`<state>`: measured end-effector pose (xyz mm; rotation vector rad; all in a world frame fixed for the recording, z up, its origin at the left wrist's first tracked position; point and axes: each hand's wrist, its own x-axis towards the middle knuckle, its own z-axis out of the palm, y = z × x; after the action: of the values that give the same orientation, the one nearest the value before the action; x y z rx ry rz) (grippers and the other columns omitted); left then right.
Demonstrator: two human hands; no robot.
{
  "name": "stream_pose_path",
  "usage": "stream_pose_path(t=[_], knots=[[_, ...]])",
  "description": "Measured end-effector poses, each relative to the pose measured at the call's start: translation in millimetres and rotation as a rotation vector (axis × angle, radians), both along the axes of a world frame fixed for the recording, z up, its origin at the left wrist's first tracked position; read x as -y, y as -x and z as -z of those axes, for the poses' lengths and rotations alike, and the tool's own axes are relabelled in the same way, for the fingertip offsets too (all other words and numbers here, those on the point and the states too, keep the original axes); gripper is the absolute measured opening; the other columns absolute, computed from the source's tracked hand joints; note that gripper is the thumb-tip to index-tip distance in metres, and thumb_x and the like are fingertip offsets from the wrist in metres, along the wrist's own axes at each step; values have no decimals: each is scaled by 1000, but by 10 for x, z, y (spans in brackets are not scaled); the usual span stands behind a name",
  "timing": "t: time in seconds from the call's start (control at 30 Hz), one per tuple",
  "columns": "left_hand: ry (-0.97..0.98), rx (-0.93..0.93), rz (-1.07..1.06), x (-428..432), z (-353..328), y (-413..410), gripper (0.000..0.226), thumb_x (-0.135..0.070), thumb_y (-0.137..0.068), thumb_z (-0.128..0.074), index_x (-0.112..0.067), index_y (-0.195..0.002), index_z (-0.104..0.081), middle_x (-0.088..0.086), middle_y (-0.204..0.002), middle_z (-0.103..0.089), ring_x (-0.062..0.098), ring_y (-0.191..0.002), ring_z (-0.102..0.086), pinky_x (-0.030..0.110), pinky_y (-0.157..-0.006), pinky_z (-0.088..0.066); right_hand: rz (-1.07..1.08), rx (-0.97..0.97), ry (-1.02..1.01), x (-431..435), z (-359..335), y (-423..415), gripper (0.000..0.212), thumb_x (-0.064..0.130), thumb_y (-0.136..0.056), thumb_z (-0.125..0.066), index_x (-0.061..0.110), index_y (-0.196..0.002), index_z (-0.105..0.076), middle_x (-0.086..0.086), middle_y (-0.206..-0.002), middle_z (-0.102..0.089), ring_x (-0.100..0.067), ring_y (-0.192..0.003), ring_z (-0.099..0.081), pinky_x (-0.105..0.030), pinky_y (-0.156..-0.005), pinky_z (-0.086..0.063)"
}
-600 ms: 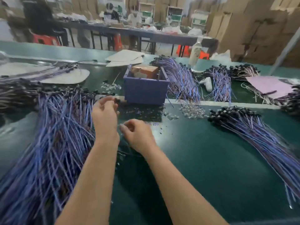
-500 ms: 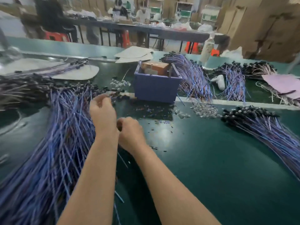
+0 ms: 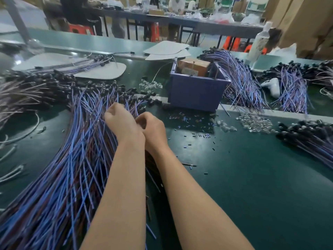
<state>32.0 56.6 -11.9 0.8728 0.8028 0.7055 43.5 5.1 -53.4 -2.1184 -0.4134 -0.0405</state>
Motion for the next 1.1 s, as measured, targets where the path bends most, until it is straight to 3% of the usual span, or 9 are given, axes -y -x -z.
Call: stream_pose_path(t=[0.13,0.27,0.37,0.43,0.57,0.63,0.73,0.9,1.1], knots=[[-189,-2,55,105,19,28,24,-12,-93,-40,-10,-114,-52,0,-97,-53,13,-85,-51,21,-69,-44,88,-162,-305,89,-87,13,28,14,-91,-57,9,-118,-56,-3,-95,-65,-17,-86,-60,-22,-66,-43],[-788,-155,273,231,-52,37,15,-17,-95,-45,-13,-99,-59,1,-93,-60,16,-86,-53,23,-73,-39,31,-362,-473,483,-389,-106,19,5,-91,-53,-3,-105,-64,-4,-73,-59,-12,-56,-47,-18,-52,-34],[-1215,-201,526,506,-203,30,34,-29,-98,-42,-6,-93,-67,7,-90,-67,25,-85,-57,30,-74,-41,56,-359,-845,1041,-651,-108,17,2,-94,-49,6,-86,-63,-1,-65,-57,-5,-48,-46,-16,-49,-41],[-1268,-145,847,750,-269,5,41,-33,-101,-37,-8,-95,-68,7,-87,-70,24,-83,-60,30,-76,-46,189,-255,-1079,1431,-755,-69,17,4,-95,-51,10,-84,-62,2,-65,-61,-4,-53,-54,-14,-54,-50],[-1255,-112,1180,1019,-144,-48,35,-25,-102,-39,-15,-77,-61,-8,-65,-63,10,-58,-52,15,-49,-38,503,-153,-1493,1999,-669,-44,18,6,-96,-51,13,-80,-56,3,-60,-59,-5,-50,-55,-15,-51,-51],[-1217,-76,1140,1079,-1,-67,30,-22,-100,-42,-16,-77,-60,-5,-62,-60,8,-56,-50,12,-44,-34,571,-178,-1416,2097,-513,-33,15,14,-96,-53,16,-83,-59,5,-62,-58,-4,-49,-51,-14,-48,-47],[-1250,-39,1061,1160,158,-105,23,-21,-98,-48,-19,-79,-61,-6,-63,-58,7,-56,-49,12,-51,-35,366,-254,-977,1997,-294,-52,13,19,-94,-56,16,-86,-66,4,-67,-58,-5,-52,-51,-15,-51,-46],[-1292,-94,904,1116,297,-146,14,-21,-95,-53,-18,-90,-65,-3,-78,-64,18,-76,-57,29,-71,-44,256,-149,-588,1846,-165,-142,25,15,-98,-50,-1,-83,-63,0,-58,-60,-1,-47,-55,-16,-52,-53],[-1272,-222,786,873,341,-206,11,-26,-93,-57,-23,-93,-67,-14,-75,-57,11,-77,-55,24,-73,-39,525,-148,-1197,2059,-184,-185,28,21,-98,-50,7,-75,-58,4,-49,-61,-5,-43,-56,-16,-47,-50]])
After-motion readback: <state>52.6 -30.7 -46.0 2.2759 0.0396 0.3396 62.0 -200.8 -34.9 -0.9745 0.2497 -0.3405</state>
